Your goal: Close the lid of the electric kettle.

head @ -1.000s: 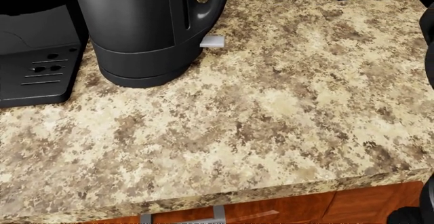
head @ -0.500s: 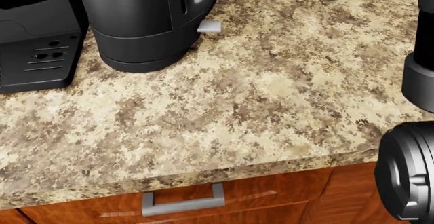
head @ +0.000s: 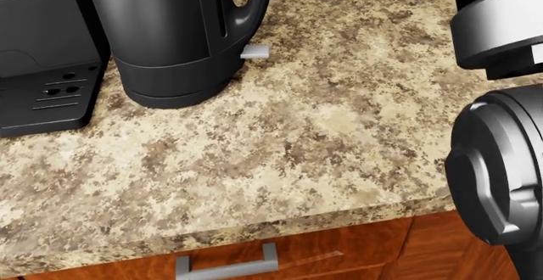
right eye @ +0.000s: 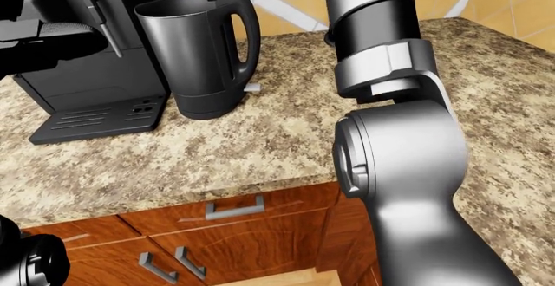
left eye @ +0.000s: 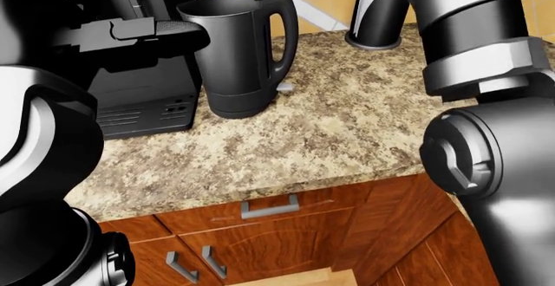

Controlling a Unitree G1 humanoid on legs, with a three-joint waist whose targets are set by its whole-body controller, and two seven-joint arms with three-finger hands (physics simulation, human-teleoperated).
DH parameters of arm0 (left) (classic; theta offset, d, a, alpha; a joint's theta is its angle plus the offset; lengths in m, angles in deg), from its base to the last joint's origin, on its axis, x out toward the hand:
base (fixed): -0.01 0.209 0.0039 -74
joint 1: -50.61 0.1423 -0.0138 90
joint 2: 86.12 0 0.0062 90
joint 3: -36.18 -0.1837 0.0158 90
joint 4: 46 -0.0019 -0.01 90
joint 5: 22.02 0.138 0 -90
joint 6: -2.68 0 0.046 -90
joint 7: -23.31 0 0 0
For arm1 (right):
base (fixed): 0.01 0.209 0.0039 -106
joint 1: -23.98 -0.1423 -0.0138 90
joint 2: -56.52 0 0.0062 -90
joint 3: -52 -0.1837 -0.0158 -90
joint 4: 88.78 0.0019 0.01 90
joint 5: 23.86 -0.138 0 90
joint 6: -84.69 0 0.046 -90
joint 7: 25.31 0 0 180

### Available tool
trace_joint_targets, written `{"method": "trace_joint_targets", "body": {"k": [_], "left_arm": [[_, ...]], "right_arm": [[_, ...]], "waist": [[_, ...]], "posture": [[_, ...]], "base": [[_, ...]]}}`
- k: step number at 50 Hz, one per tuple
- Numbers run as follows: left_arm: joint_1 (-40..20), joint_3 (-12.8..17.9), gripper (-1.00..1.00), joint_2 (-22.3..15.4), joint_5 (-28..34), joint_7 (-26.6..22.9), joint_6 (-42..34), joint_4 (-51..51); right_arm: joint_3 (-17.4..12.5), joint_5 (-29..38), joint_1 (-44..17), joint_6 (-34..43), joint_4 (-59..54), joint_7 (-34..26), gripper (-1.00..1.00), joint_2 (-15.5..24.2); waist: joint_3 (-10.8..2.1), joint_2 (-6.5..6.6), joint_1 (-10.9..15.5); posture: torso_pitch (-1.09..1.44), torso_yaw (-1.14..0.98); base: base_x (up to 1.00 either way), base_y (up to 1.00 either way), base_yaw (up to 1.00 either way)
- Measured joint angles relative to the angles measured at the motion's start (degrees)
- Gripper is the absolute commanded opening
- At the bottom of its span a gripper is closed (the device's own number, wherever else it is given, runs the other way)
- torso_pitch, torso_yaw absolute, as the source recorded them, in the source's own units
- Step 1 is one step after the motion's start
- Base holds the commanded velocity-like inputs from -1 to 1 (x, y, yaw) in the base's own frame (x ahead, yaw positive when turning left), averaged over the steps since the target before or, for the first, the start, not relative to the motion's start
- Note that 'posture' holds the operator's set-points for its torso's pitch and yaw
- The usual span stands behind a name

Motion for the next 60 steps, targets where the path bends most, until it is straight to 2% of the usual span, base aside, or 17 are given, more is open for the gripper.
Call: {"method": "trace_joint_targets", "body": {"k": [11, 21, 35, 60], "left_arm": [[-0.1, -0.1, 1.0, 0.1, 0.1, -0.2, -0.1, -0.1], [-0.2, 0.5, 1.0, 0.3, 0.0, -0.3, -0.2, -0.7], [0.2, 0.6, 1.0, -0.3, -0.1, -0.8, 0.8, -0.9], [-0.4, 1.1, 1.0, -1.9, -2.4, 0.7, 1.4, -1.6]], "right_arm": [[-1.0, 1.1, -2.8, -6.5, -9.0, -0.4, 1.0, -1.0], [-1.1, 1.7, -3.7, -7.2, -11.5, -0.7, 1.0, -2.2], [-1.0, 2.6, -4.5, -8.3, -13.2, -1.5, 1.0, -4.3], [-0.1, 4.3, -2.7, -9.3, -15.4, -4.0, 1.0, -10.6]], "waist": [[-2.25, 0.06, 0.0], [-4.28, 0.22, 0.0], [-8.14, 0.33, 0.2], [-8.86, 0.86, 0.4]], "posture": [[-0.17, 0.0], [-0.23, 0.0], [-0.28, 0.0], [-0.28, 0.0]], "base": [[0.0, 0.0, 0.0], [0.0, 0.0, 0.0], [0.0, 0.0, 0.0], [0.0, 0.0, 0.0]]}}
